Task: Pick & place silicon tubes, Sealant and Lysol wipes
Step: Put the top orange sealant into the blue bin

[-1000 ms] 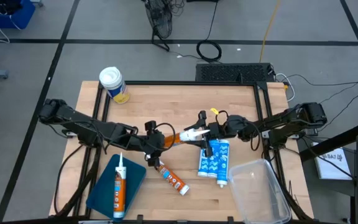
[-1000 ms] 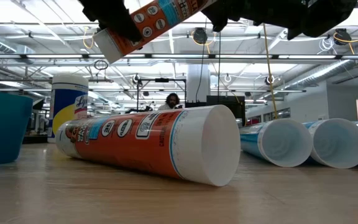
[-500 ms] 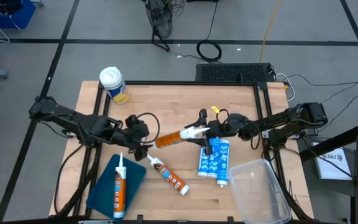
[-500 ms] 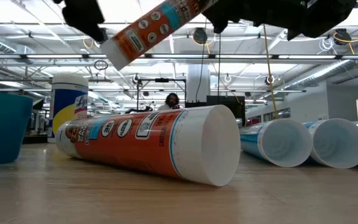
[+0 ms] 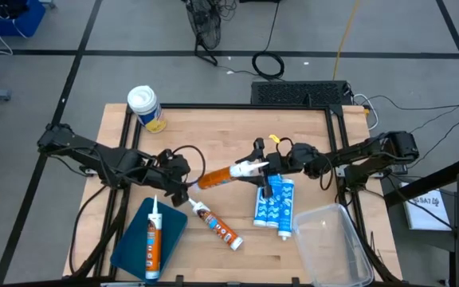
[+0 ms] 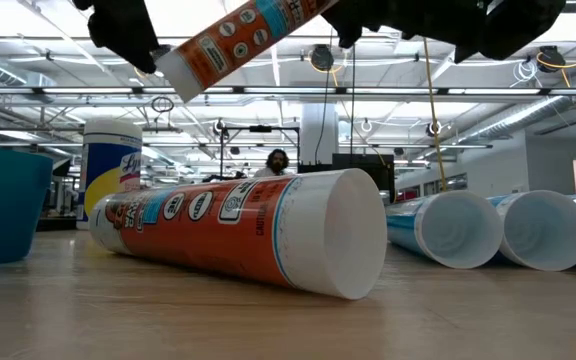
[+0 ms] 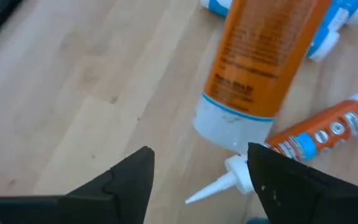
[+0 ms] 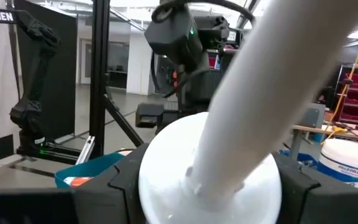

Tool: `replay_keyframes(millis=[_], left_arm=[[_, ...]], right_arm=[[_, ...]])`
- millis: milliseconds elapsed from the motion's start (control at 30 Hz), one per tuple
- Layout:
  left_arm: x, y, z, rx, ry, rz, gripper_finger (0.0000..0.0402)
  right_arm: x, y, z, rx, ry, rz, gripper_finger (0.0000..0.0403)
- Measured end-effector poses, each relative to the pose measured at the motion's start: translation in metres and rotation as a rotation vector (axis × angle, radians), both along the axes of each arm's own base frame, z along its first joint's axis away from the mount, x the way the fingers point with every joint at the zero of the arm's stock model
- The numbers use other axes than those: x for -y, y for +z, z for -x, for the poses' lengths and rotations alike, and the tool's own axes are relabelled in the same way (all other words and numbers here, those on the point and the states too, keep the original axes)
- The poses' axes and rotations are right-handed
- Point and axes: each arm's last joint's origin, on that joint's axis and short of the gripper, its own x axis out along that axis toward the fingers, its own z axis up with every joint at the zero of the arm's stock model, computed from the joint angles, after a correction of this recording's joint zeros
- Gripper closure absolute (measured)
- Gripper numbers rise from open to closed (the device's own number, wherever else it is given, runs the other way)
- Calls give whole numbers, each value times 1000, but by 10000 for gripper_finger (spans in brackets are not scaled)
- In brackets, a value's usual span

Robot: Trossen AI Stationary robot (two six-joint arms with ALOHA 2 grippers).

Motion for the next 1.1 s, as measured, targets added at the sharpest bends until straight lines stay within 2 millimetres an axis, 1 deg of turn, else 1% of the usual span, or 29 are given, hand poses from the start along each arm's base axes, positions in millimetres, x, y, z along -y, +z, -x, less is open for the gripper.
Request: replay_keyframes(millis=[200,267,400,467,533,600,667,900,1100], left_arm=[[0,-1,-9,12,-94,52,100],[1,-2,-17,33,-119,49,82],[2,-12,-27,9,-188,1,53],[2,-14,-34,18,-199,-11,43],[2,-20,-37,-17,-213,-27,36],[0,-23,-42,-14,-225,-46,33],[0,-23,-43,-14,-237,-67,34],[-3,-14,-54,124,-265,-117,52],[-9,-12,-60,159,-255,-126,65]], right_arm=[[0,-1,0,-15,-1,13,194],[0,-1,0,-6,-1,14,194],[-1,1,0,7,2,13,194],[-2,2,0,18,26,16,194],[-3,3,1,28,38,12,194],[-4,3,1,31,41,12,194],[-4,3,1,31,42,11,194],[-4,4,1,33,58,0,194],[-3,3,1,30,53,-1,194]])
